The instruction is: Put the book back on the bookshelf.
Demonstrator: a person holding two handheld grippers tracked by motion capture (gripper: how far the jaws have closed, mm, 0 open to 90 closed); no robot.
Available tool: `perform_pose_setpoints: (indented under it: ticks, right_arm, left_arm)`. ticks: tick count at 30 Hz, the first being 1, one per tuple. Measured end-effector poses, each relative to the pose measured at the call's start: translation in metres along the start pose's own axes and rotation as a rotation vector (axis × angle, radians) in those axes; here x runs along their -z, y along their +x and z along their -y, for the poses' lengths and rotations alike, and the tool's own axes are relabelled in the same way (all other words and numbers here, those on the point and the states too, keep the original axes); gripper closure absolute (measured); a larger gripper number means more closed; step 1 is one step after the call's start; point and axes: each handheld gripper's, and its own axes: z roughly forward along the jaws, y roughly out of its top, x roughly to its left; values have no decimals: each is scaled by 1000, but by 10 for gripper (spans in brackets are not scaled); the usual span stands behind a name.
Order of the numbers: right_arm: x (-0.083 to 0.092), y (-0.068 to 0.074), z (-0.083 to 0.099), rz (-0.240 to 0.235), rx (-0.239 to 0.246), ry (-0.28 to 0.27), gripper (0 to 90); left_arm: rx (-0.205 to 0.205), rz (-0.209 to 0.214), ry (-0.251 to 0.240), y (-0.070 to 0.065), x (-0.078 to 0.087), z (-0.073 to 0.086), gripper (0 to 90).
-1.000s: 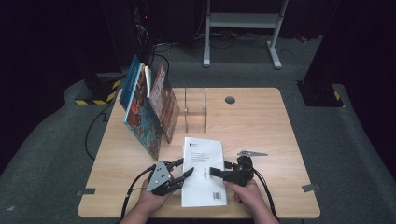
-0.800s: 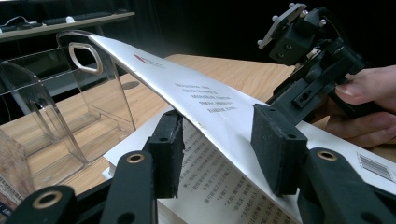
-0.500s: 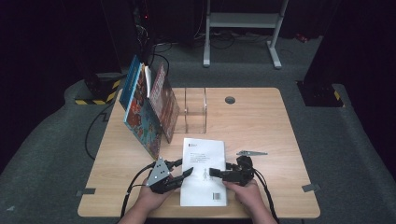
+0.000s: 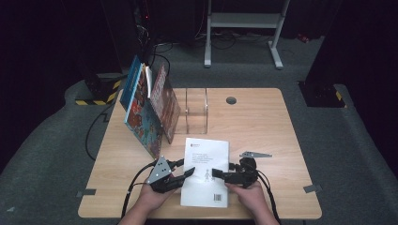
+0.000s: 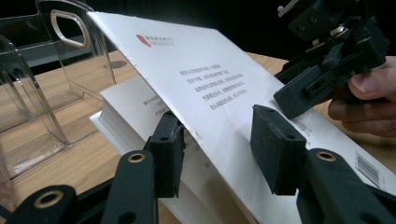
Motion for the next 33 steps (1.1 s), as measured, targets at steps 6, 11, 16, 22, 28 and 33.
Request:
perform_pose_setpoints:
  ticks: [6, 11, 16, 22, 28, 33]
  right_arm:
    - [4, 7, -1, 33, 39, -8, 206]
    - [9, 12, -2, 43, 64, -44, 247]
    - [11, 14, -4, 56, 86, -66, 258]
    - [13, 18, -5, 74, 111, -65, 265]
    - [15, 21, -6, 89, 130, -77, 267]
    - [16, 23, -7, 100, 149, -90, 278]
  left_arm:
    - [8, -3, 3, 0, 0, -1, 552]
    - [13, -12, 0, -1, 0, -2, 554]
    - [23, -22, -1, -3, -1, -3, 555]
    - [52, -28, 4, -3, -1, -3, 558]
    - [60, -38, 7, -4, -2, -7, 562]
    - [82, -39, -7, -2, -2, -9, 585]
